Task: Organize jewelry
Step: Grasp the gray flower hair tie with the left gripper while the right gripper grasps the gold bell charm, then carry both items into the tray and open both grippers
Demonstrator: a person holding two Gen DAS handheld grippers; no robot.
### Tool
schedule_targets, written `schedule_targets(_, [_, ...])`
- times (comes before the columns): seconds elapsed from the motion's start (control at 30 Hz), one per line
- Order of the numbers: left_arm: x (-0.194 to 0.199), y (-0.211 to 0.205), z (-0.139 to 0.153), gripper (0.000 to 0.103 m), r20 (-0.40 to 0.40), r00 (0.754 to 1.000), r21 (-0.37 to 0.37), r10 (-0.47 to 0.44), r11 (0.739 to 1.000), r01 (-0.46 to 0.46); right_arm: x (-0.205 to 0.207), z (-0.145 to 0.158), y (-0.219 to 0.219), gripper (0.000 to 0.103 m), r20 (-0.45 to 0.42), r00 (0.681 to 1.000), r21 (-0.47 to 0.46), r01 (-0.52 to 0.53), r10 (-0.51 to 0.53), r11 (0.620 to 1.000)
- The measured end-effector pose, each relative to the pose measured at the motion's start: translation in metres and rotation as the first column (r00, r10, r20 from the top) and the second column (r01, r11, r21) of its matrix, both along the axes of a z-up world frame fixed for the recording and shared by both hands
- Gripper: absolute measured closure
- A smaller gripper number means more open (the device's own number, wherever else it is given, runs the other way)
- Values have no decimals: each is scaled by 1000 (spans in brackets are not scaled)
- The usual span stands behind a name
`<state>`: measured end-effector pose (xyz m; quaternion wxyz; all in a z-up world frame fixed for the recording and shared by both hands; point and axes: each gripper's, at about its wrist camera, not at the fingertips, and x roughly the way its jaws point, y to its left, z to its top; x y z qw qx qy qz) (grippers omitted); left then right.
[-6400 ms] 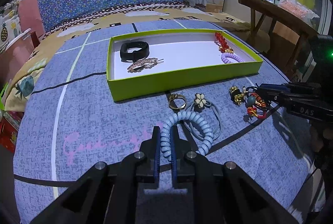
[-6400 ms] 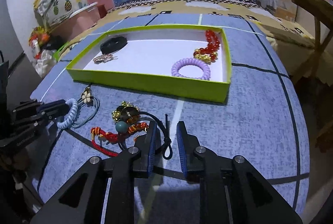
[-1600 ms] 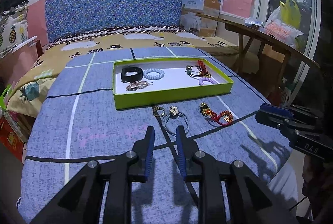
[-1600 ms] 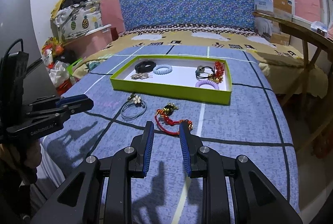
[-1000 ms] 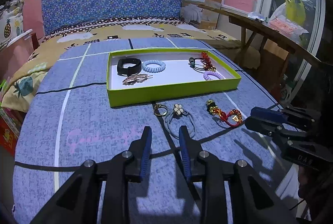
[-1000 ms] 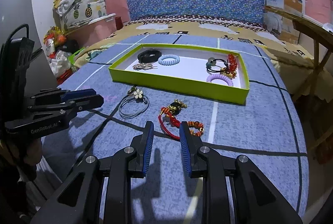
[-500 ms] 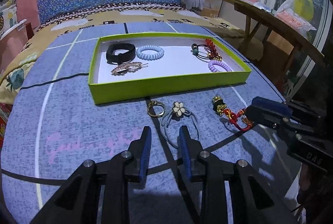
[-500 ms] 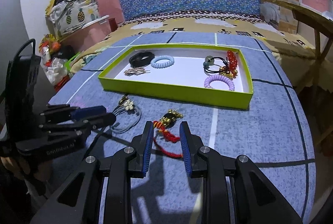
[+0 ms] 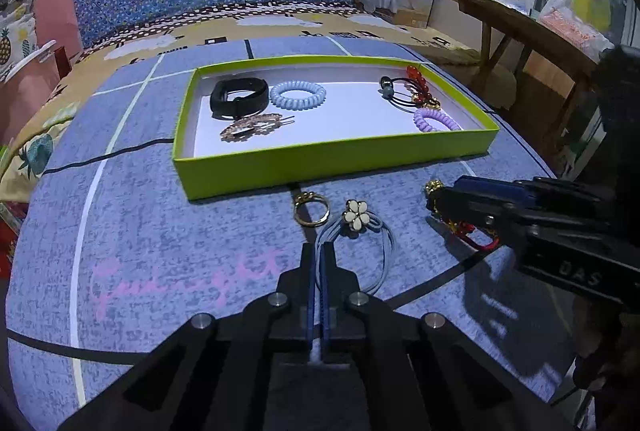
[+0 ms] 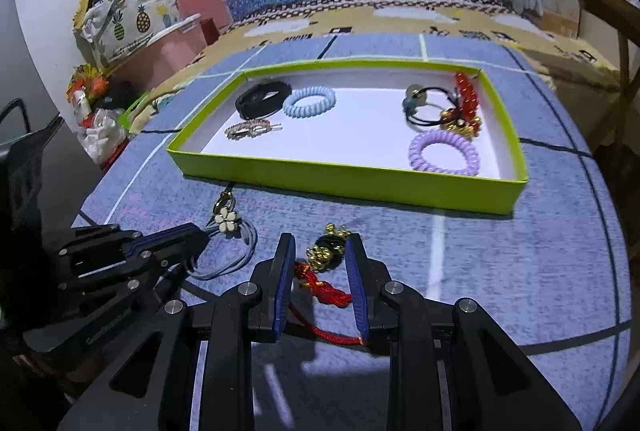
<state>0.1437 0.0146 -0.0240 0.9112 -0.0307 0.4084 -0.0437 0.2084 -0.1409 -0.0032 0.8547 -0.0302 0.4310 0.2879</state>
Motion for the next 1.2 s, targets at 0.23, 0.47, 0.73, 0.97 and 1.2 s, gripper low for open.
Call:
schedule_targets(0.23, [-3, 4, 0, 101, 7, 1000, 1, 1, 1000, -1, 11, -5, 2, 77, -50, 998, -17, 45, -46, 999])
schedule_targets(0.47, [-7, 8, 2, 102, 18, 1000, -13, 8, 1000, -8, 6, -4, 6, 83, -25, 999, -52, 41, -43, 998])
schedule_targets(0.73, [-16, 15, 11, 102, 53, 998, -49, 17, 999, -14, -4, 11, -5, 83, 27, 999, 22, 35, -35, 999])
schedule_targets(0.97, [-23, 16, 25, 102, 93, 996, -64, 10, 998, -4, -10, 29, -12, 83, 75, 996, 79, 43, -49, 996])
schedule_targets(1.2, [-25, 18, 40, 102, 124, 992, -75, 4, 997, 5, -11, 38, -14, 83, 100, 994, 91, 41, -50, 995])
